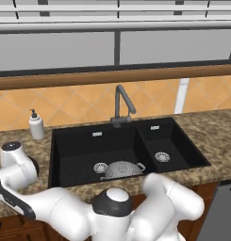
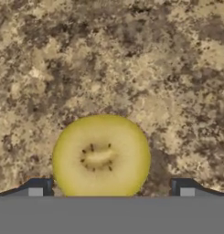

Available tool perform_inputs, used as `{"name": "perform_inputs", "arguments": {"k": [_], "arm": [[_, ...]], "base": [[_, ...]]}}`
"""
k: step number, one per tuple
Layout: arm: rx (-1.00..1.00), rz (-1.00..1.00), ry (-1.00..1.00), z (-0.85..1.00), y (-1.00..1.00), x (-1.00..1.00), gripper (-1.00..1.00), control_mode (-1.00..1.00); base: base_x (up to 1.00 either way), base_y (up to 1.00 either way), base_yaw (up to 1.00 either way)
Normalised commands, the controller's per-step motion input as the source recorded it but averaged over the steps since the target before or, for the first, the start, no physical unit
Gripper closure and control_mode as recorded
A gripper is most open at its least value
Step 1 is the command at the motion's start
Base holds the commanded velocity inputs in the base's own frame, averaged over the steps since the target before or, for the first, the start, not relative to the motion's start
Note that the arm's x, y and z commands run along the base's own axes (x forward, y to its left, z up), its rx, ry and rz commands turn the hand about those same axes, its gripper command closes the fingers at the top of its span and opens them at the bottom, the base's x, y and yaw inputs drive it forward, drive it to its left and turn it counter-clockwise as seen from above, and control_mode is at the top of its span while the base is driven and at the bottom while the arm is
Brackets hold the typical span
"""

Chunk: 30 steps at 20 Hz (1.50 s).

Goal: Put the colander in the sink, put the kiwi in the colander, and turn on the sink faucet and pour water over the colander.

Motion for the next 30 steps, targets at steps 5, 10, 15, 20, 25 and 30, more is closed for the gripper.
{"name": "perform_inputs", "arguments": {"k": [5, 10, 15, 20, 25, 30], "arm": [[0.00, 0.02, 0.01, -0.25, 0.28, 0.24, -1.00, -1.00], [0.00, 0.01, 0.03, -0.24, 0.25, 0.09, 1.00, -1.00], [-0.04, 0.00, 0.00, -0.06, 0.01, -0.18, 1.00, -1.00], [-0.11, -0.01, 0.00, 0.00, -0.46, -0.50, 1.00, -1.00], [-0.10, -0.08, -0.07, 0.18, -0.92, -0.05, 1.00, -1.00], [-0.10, -0.14, -0.04, 0.24, -1.00, 0.16, 1.00, -1.00]], "base": [[0.00, 0.00, 0.00], [0.00, 0.00, 0.00], [0.00, 0.00, 0.00], [0.00, 0.00, 0.00], [0.00, 0.00, 0.00], [0.00, 0.00, 0.00]]}}
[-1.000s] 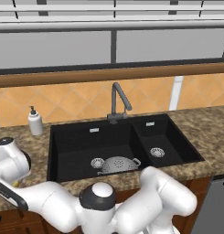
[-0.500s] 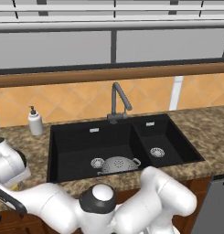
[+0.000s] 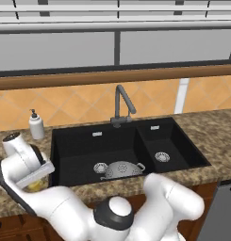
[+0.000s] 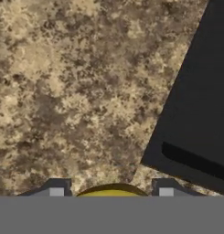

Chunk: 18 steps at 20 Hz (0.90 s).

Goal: Put the colander in the sink, put the kiwi in the colander, and turn on the sink faucet and pour water over the colander.

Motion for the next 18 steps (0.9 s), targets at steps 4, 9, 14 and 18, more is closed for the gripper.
{"name": "perform_inputs", "arguments": {"k": [4, 9, 14, 18], "arm": [[-0.06, -0.16, 0.00, 0.08, -1.00, 0.23, 1.00, -1.00], [-0.03, -0.18, 0.00, 0.09, -1.00, 0.38, 1.00, -1.00], [-0.01, -0.18, 0.00, 0.10, -1.00, 0.50, 1.00, -1.00], [0.00, -0.16, 0.00, -0.01, -1.00, 0.28, 1.00, -1.00]], "base": [[0.00, 0.00, 0.00], [0.00, 0.00, 0.00], [0.00, 0.00, 0.00], [0.00, 0.00, 0.00]]}}
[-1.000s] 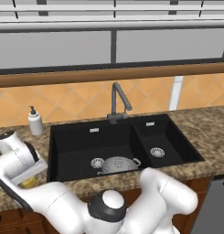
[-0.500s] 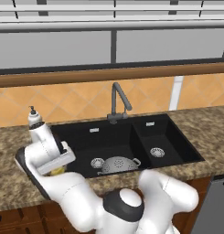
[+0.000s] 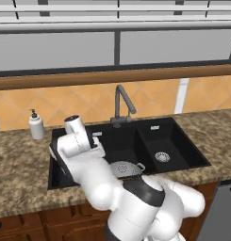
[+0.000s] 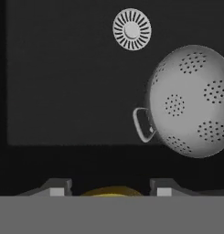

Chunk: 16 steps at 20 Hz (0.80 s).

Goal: Put the colander in the sink, put the kiwi in the colander, and turn on the sink faucet and pour water over the colander.

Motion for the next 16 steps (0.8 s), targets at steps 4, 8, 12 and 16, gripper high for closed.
{"name": "perform_inputs", "arguments": {"k": [4, 8, 12, 16], "arm": [[-0.01, -0.15, 0.00, -0.09, -1.00, 0.09, 1.00, -1.00], [-0.02, -0.14, 0.00, -0.10, -1.00, 0.01, 1.00, -1.00], [-0.03, -0.11, 0.00, -0.11, -0.98, 0.00, 1.00, -1.00], [0.00, -0.07, 0.00, -0.14, -0.77, 0.00, 1.00, -1.00]], "base": [[0.00, 0.00, 0.00], [0.00, 0.00, 0.00], [0.00, 0.00, 0.00], [0.00, 0.00, 0.00]]}}
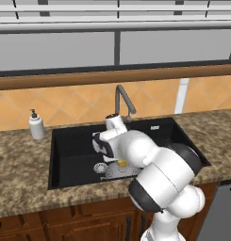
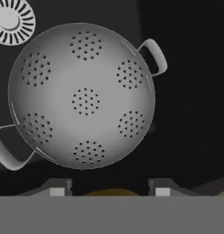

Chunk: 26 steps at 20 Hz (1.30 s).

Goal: Put the colander in the sink, put the kiwi in the colander, and turn on the sink faucet and pour water over the colander.

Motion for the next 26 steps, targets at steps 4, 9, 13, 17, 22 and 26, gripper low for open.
{"name": "perform_inputs", "arguments": {"k": [4, 9, 13, 17, 22, 26], "arm": [[0.00, -0.02, 0.00, -0.28, -0.36, 0.00, 1.00, -1.00], [0.00, 0.00, -0.01, -0.33, -0.02, -0.13, 1.00, -1.00], [0.00, 0.00, 0.00, -0.36, 0.00, -0.14, 1.00, -1.00], [0.00, 0.00, 0.00, -0.33, -0.04, -0.04, 1.00, -1.00], [0.00, 0.00, 0.00, -0.23, -0.13, -0.21, 1.00, -1.00], [0.00, 0.00, 0.00, -0.22, -0.21, -0.26, 1.00, -1.00]], "base": [[0.00, 0.00, 0.00], [0.00, 0.00, 0.00], [0.00, 0.00, 0.00], [0.00, 0.00, 0.00], [0.00, 0.00, 0.00], [0.00, 0.00, 0.00]]}}
